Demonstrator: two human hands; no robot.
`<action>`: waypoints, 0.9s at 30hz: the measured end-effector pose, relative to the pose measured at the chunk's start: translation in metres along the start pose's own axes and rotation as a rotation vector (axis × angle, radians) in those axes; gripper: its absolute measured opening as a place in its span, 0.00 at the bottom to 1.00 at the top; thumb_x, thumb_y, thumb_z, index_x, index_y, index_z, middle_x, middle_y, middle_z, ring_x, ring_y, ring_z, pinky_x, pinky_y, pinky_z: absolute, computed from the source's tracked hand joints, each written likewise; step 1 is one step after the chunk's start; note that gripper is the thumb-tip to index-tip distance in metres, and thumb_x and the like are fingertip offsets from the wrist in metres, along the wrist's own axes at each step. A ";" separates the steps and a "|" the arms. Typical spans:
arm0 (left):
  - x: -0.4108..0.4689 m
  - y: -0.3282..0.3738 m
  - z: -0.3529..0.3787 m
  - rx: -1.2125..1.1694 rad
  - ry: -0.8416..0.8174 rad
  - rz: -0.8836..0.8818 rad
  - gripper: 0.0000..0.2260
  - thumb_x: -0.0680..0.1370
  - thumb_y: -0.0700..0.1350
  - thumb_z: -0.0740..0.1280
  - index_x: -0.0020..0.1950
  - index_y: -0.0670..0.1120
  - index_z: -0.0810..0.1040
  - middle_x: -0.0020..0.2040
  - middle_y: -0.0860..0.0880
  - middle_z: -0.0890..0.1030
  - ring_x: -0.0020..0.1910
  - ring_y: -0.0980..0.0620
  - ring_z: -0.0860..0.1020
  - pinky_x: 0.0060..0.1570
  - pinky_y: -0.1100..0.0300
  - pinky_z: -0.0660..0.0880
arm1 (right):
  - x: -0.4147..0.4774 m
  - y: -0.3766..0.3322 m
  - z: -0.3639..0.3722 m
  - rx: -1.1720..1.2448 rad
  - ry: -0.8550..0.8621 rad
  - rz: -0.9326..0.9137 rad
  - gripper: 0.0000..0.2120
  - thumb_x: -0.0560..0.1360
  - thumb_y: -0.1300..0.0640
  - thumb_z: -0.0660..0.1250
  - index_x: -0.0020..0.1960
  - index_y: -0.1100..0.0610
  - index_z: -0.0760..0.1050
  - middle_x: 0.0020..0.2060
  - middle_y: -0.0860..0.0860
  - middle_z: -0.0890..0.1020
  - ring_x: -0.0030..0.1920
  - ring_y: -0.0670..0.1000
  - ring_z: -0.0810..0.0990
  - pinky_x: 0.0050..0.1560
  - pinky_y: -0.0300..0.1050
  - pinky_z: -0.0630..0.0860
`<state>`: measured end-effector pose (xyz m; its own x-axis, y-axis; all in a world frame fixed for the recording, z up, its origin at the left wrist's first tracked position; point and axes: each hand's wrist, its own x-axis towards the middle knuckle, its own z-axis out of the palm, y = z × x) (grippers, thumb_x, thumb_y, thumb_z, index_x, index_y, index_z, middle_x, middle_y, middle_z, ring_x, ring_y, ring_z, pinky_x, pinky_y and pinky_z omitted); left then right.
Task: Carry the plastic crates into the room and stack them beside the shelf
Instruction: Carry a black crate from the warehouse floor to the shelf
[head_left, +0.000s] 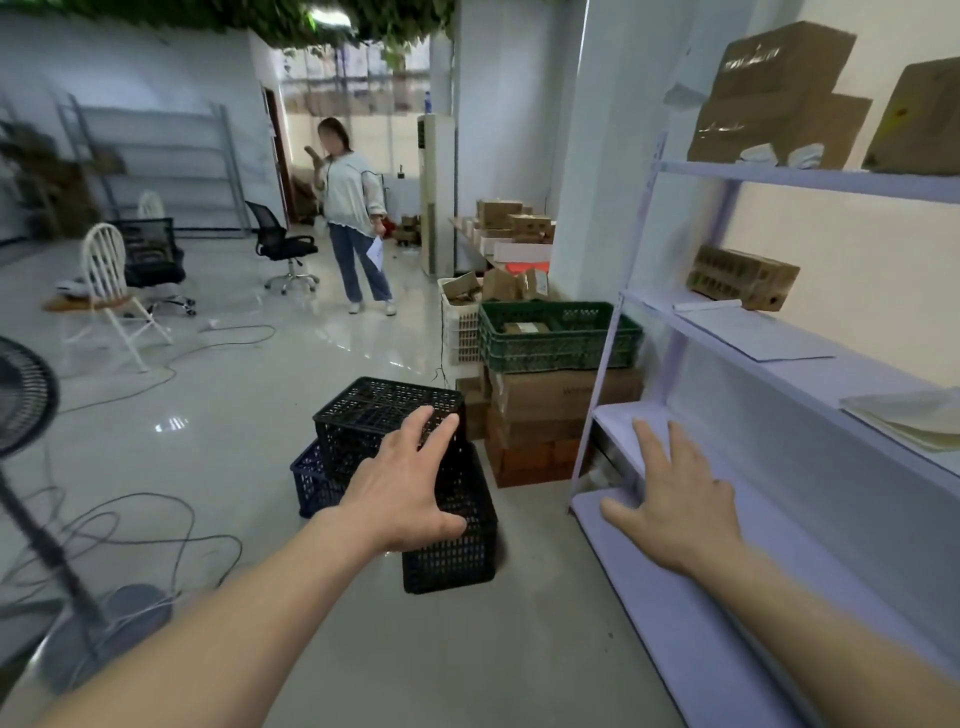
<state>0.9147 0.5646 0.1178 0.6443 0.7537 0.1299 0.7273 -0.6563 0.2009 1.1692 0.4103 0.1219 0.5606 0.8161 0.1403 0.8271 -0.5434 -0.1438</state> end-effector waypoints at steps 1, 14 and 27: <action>0.000 -0.003 0.001 -0.002 0.004 -0.020 0.54 0.66 0.63 0.73 0.81 0.58 0.42 0.81 0.55 0.41 0.79 0.46 0.54 0.69 0.46 0.70 | 0.006 -0.001 0.002 0.001 -0.006 -0.016 0.49 0.75 0.31 0.64 0.84 0.43 0.40 0.85 0.53 0.44 0.83 0.58 0.49 0.73 0.64 0.64; 0.024 -0.106 -0.012 -0.012 0.045 -0.185 0.54 0.65 0.64 0.71 0.82 0.58 0.41 0.81 0.53 0.40 0.79 0.47 0.54 0.71 0.49 0.67 | 0.091 -0.097 0.032 0.047 -0.018 -0.178 0.50 0.74 0.28 0.63 0.84 0.42 0.38 0.85 0.53 0.45 0.84 0.58 0.50 0.74 0.63 0.67; 0.122 -0.267 -0.042 -0.012 0.043 -0.171 0.54 0.64 0.62 0.72 0.81 0.57 0.43 0.81 0.53 0.42 0.79 0.46 0.54 0.71 0.50 0.67 | 0.203 -0.232 0.069 0.061 0.004 -0.137 0.50 0.74 0.29 0.63 0.84 0.42 0.38 0.85 0.53 0.46 0.83 0.58 0.50 0.73 0.63 0.68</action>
<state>0.7897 0.8333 0.1211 0.5007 0.8552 0.1340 0.8222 -0.5182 0.2356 1.0879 0.7156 0.1164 0.4428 0.8810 0.1665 0.8919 -0.4138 -0.1825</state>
